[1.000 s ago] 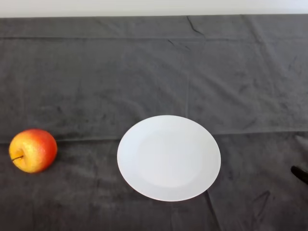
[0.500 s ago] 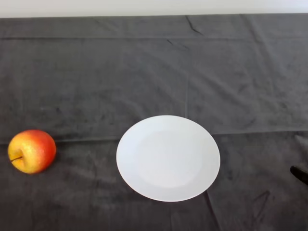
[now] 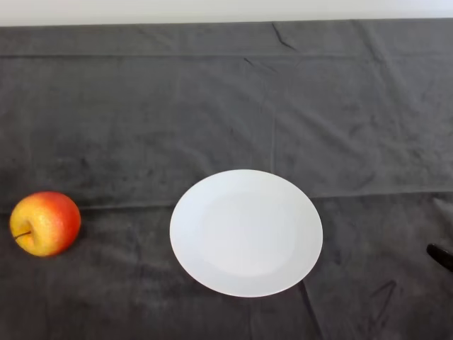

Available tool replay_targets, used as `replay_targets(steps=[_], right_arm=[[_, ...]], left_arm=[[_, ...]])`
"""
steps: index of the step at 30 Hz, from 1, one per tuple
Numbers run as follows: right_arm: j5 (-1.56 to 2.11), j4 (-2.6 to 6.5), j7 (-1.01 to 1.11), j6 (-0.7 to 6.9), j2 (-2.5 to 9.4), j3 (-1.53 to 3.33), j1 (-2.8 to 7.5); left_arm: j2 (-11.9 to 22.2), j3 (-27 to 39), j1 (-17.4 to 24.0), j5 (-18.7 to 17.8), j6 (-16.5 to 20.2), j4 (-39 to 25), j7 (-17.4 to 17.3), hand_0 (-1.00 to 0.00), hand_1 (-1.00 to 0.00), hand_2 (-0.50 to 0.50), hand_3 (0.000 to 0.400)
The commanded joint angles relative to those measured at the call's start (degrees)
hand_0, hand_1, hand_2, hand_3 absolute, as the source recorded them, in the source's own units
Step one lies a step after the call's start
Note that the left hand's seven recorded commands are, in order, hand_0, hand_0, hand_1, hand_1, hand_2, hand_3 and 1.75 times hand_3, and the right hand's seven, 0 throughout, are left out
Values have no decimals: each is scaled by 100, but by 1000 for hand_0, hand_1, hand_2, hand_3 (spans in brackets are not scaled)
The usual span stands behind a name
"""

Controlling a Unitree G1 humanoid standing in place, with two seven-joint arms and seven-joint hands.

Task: Move the apple to the plate

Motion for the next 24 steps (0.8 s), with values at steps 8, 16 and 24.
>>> replay_targets(steps=[8,16,24], right_arm=[[208,204,11,142,86,32,152],[191,200,22,153,98,13,154],[163,193,40,171,118,-18,157]], left_arm=[[-365,-312,-190,211,-63,-744,-164,0,0,0,0],[-860,-653,32,344,335,-1660,-243,0,0,0,0],[-1222,-1168,509,474,729,-2630,-653,0,0,0,0]])
